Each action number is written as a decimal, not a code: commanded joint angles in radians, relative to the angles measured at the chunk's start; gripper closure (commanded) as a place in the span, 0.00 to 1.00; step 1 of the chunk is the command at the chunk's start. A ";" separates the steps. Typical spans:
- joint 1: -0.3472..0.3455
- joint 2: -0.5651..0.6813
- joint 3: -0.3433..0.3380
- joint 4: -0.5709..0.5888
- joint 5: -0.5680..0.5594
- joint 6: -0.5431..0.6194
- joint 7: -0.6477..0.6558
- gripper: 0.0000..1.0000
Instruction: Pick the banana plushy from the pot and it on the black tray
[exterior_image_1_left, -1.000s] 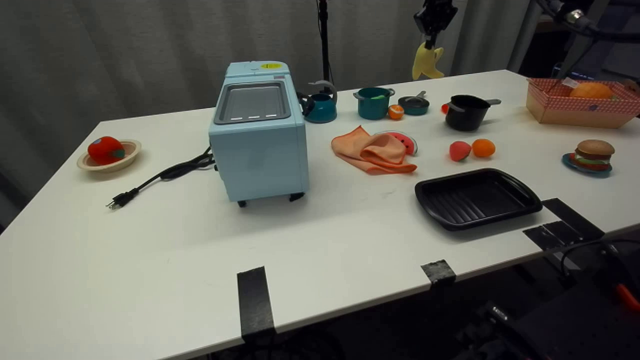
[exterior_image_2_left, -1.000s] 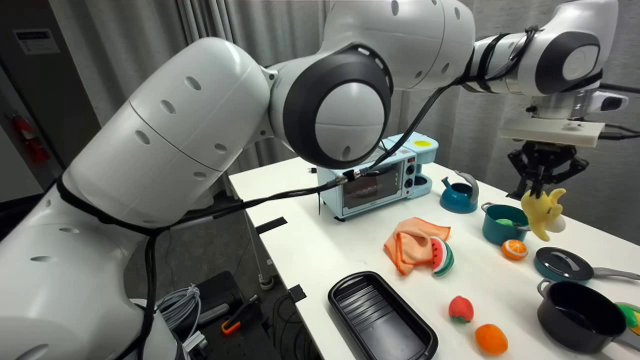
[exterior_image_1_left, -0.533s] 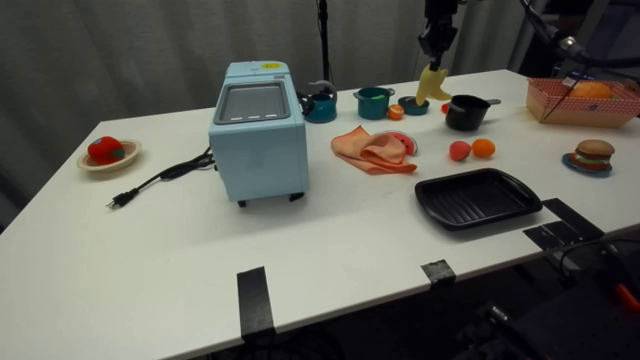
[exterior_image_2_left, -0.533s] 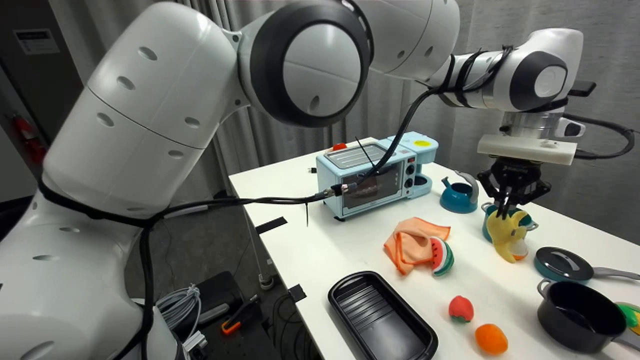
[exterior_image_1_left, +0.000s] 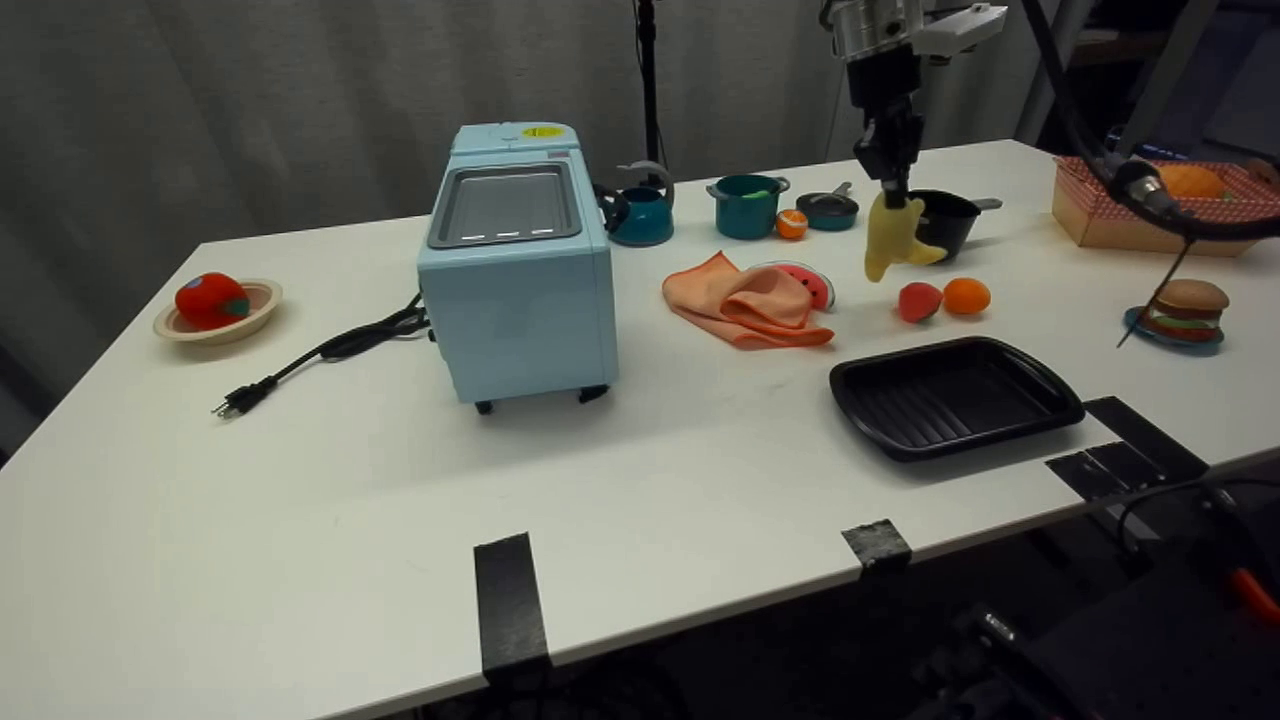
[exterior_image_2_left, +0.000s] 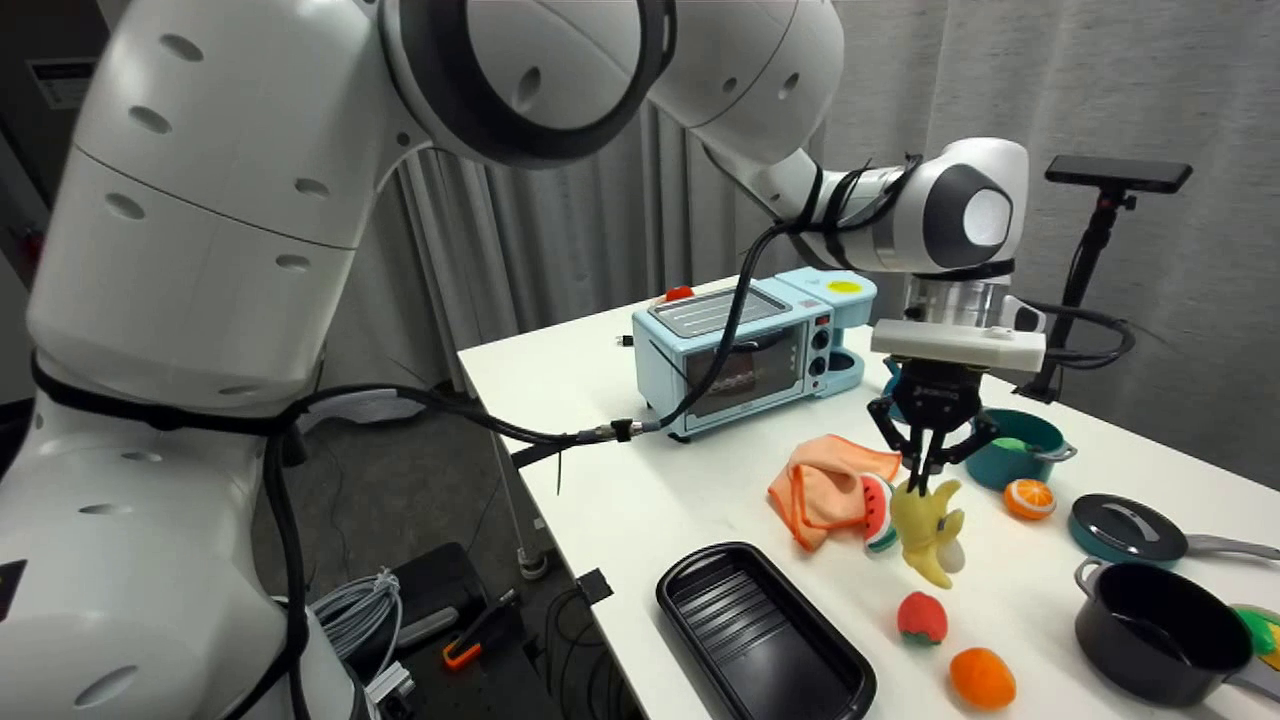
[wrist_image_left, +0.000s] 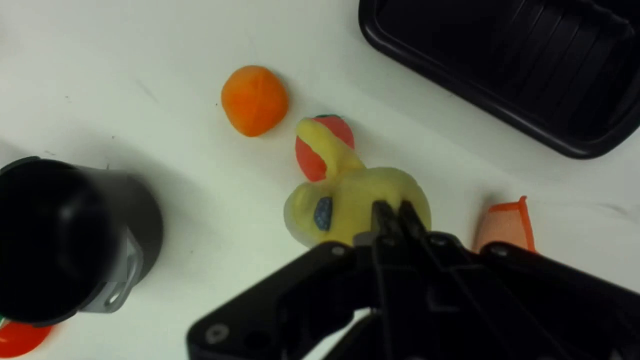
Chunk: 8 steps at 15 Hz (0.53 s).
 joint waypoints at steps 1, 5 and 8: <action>0.049 -0.125 0.000 -0.249 -0.106 0.069 0.014 0.99; 0.106 -0.205 0.009 -0.469 -0.215 0.101 0.054 0.99; 0.149 -0.267 0.028 -0.639 -0.298 0.103 0.095 0.99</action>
